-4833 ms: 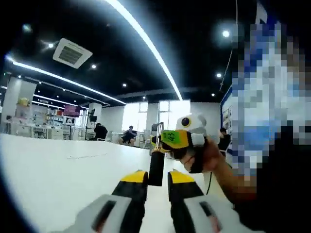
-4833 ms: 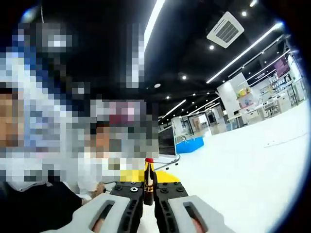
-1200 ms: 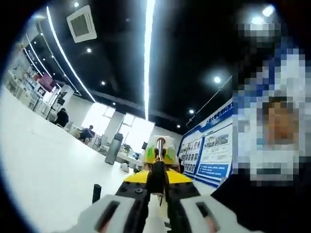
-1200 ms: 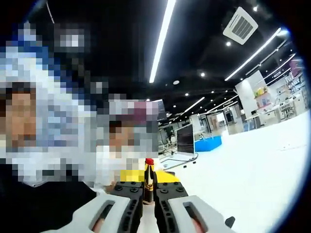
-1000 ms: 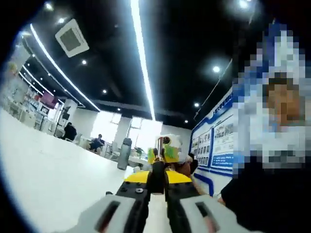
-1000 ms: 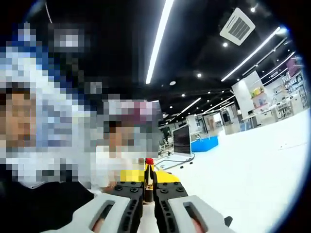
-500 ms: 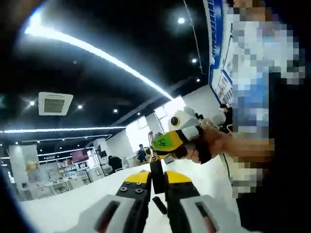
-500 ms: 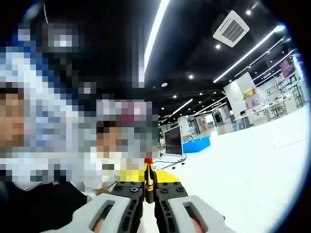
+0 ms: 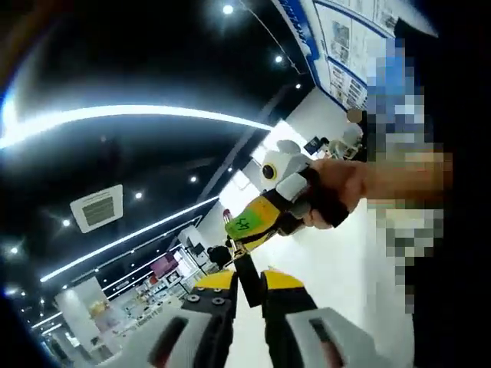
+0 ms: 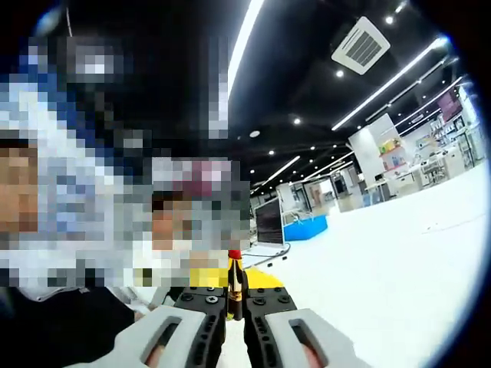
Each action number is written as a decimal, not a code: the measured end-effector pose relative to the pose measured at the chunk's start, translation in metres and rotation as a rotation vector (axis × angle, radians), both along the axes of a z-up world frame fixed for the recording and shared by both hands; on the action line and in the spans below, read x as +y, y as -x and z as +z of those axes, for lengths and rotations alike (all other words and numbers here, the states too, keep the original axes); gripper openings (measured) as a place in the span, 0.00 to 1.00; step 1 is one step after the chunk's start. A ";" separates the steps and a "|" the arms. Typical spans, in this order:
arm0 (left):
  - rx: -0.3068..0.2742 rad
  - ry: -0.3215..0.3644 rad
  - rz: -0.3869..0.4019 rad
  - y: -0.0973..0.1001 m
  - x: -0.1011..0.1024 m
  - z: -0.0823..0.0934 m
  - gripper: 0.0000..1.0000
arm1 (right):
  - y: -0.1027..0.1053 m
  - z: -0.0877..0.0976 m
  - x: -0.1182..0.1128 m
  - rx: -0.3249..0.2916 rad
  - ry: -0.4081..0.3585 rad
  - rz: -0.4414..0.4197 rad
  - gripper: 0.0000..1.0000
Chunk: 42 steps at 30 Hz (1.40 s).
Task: Unscrew the lipstick cap, remove the lipstick, and put the cap back on the lipstick
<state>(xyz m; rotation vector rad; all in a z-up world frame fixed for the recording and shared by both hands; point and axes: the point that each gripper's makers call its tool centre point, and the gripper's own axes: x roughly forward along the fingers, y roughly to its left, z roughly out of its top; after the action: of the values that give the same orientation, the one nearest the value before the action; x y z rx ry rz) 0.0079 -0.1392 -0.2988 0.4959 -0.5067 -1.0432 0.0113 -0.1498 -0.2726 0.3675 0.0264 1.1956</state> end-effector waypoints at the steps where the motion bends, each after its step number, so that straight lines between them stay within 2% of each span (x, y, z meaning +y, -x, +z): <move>1: 0.033 0.005 -0.021 0.000 0.000 -0.001 0.14 | 0.000 0.000 0.000 0.001 0.001 0.001 0.05; 5: 0.130 0.022 -0.086 -0.002 -0.002 -0.004 0.16 | 0.000 -0.003 0.000 0.007 0.006 0.006 0.05; 7: 0.201 0.030 -0.131 -0.001 -0.003 -0.007 0.18 | 0.002 -0.002 0.002 0.008 -0.001 0.019 0.05; 10: 0.373 0.115 -0.230 -0.001 -0.003 -0.005 0.25 | 0.006 -0.001 0.003 -0.001 0.003 0.032 0.05; 11: 0.461 0.164 -0.290 0.000 -0.002 -0.003 0.25 | 0.007 -0.001 0.004 -0.004 0.004 0.036 0.05; 14: 0.661 0.256 -0.427 0.002 0.000 0.001 0.24 | 0.010 0.000 0.005 -0.012 0.002 0.050 0.05; 15: 0.678 0.263 -0.441 0.002 0.001 0.001 0.22 | 0.011 0.001 0.005 -0.014 0.001 0.054 0.05; 18: 0.841 0.328 -0.553 0.003 0.002 0.002 0.21 | 0.017 0.004 0.007 -0.030 -0.006 0.080 0.05; 22: 0.994 0.393 -0.646 0.001 0.003 0.001 0.21 | 0.023 0.006 0.010 -0.043 -0.013 0.108 0.05; 28: 1.080 0.429 -0.713 0.002 0.003 0.001 0.20 | 0.029 0.006 0.015 -0.063 0.000 0.139 0.05; 34: 1.112 0.419 -0.765 0.011 0.002 0.002 0.15 | 0.029 0.006 0.016 -0.067 0.005 0.139 0.05; 42: 1.042 0.406 -0.708 0.008 0.001 0.003 0.14 | 0.026 0.004 0.016 -0.049 0.002 0.130 0.05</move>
<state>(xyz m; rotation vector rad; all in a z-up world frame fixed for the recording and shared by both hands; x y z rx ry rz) -0.0005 -0.1380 -0.2960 -0.6473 0.0818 -1.6399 -0.0147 -0.1335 -0.2686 0.3384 0.0087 1.3328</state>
